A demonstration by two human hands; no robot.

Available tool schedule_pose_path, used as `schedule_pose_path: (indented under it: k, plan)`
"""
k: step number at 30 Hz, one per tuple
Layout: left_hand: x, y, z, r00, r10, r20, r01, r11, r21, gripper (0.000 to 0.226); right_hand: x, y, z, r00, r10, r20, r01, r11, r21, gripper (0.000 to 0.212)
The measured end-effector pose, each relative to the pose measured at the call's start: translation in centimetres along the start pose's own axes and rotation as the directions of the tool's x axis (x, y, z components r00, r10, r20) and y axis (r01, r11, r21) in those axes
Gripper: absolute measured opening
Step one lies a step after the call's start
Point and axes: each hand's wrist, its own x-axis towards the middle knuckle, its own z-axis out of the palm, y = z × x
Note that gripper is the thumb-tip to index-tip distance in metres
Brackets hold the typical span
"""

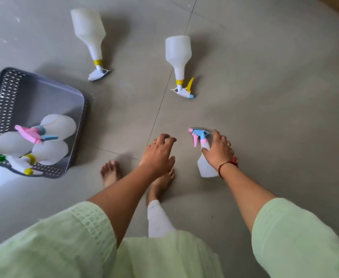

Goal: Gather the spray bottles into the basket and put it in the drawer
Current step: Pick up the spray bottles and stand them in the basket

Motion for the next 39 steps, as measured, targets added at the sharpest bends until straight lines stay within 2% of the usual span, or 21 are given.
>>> schedule_pose_path:
  k: [7, 12, 14, 16, 19, 23, 27, 31, 34, 36, 39]
  plan:
    - [7.6, -1.3, 2.4, 1.0, 0.006, 0.025, -0.006, 1.0, 0.008, 0.049, 6.0, 1.7, 5.4, 0.984, 0.138, 0.117, -0.139, 0.99, -0.001, 0.092]
    - [8.9, -2.9, 2.3, 0.998, 0.019, 0.067, -0.02, 1.0, 0.01, 0.045, 8.1, 2.1, 8.7, 0.969, 0.174, 0.175, -0.186, 0.981, 0.054, 0.096]
    - [8.4, -3.4, 2.0, 0.997, 0.004, 0.078, 0.0, 0.999, -0.052, 0.043, 8.0, 1.8, 9.0, 0.968, 0.185, 0.172, -0.199, 0.977, 0.072, 0.094]
    - [7.8, -3.5, 1.3, 0.997, -0.051, 0.057, 0.061, 0.98, -0.19, 0.041, 7.5, 0.8, 8.8, 0.971, 0.174, 0.167, -0.191, 0.977, 0.092, 0.091]
    - [6.9, -3.1, -1.1, 0.986, -0.167, -0.012, 0.151, 0.92, -0.362, 0.044, 6.0, -2.5, 7.1, 0.993, 0.063, 0.095, -0.077, 0.984, 0.159, 0.09]
    - [5.5, -2.8, -6.4, 0.932, -0.343, -0.115, 0.227, 0.803, -0.552, 0.053, 3.3, -9.2, 3.5, 0.978, -0.203, -0.039, 0.206, 0.964, 0.165, 0.09]
    - [3.3, -4.7, -12.7, 0.868, -0.437, -0.234, 0.275, 0.818, -0.506, 0.054, 0.7, -16.8, -0.2, 0.898, -0.434, -0.077, 0.44, 0.889, 0.126, 0.089]
    - [-0.2, -8.8, -18.6, 0.839, -0.444, -0.315, 0.306, 0.863, -0.403, 0.036, -1.5, -24.2, -2.1, 0.774, -0.627, -0.088, 0.633, 0.768, 0.097, 0.09]
    - [-3.5, -11.9, -21.3, 0.828, -0.433, -0.357, 0.32, 0.887, -0.333, 0.034, -2.7, -28.8, -2.1, 0.678, -0.729, -0.094, 0.735, 0.673, 0.076, 0.088]
    - [-5.6, -14.6, -23.5, 0.809, -0.465, -0.359, 0.33, 0.866, -0.376, 0.037, -3.7, -31.7, -1.4, 0.633, -0.772, -0.06, 0.774, 0.627, 0.09, 0.087]
    - [-6.8, -18.0, -25.8, 0.783, -0.538, -0.313, 0.331, 0.786, -0.522, 0.036, -5.0, -35.3, 0.1, 0.621, -0.784, 0.004, 0.776, 0.615, 0.137, 0.086]
